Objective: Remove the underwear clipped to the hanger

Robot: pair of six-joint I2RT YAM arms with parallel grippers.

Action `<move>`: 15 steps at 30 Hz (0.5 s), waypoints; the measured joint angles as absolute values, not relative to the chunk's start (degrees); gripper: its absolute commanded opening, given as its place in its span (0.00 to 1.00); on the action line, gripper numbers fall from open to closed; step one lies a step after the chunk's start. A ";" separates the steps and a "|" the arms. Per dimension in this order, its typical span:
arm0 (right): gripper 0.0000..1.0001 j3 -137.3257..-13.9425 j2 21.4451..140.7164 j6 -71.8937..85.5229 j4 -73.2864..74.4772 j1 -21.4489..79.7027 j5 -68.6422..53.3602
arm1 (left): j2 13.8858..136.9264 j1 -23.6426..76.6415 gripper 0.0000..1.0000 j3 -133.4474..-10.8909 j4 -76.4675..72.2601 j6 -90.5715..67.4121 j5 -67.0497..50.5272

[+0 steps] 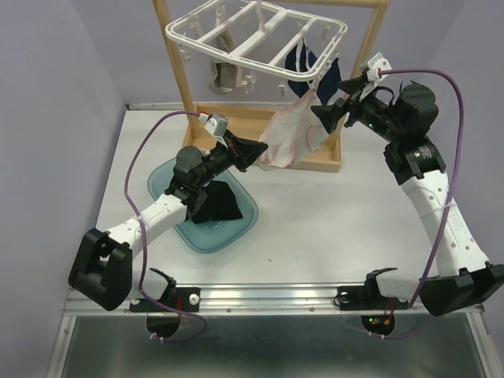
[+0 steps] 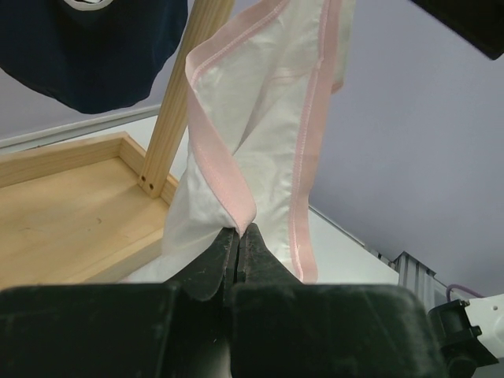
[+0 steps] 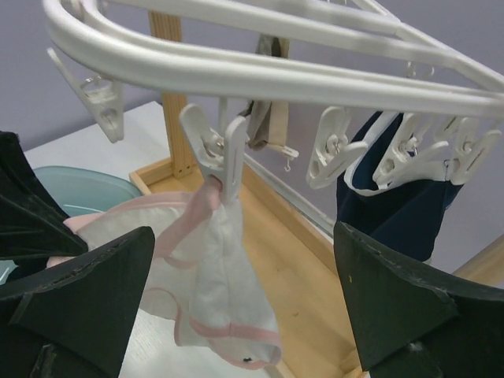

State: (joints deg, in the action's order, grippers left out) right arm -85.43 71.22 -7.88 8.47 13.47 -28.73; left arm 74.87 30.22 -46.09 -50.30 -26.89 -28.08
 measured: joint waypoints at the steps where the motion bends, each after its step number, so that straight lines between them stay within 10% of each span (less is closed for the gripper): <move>1: 1.00 -84.07 71.16 -7.66 7.53 13.69 -28.10 | 74.87 30.44 0.00 -46.02 -50.37 -26.89 -28.01; 15: 1.00 -80.03 71.37 -6.83 -3.03 22.11 -20.03 | 75.24 34.83 0.00 -45.82 -52.07 -26.98 -27.55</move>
State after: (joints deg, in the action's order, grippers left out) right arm -80.03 71.37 -6.83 -3.03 22.11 -20.03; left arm 75.24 34.83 -45.82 -52.07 -26.98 -27.55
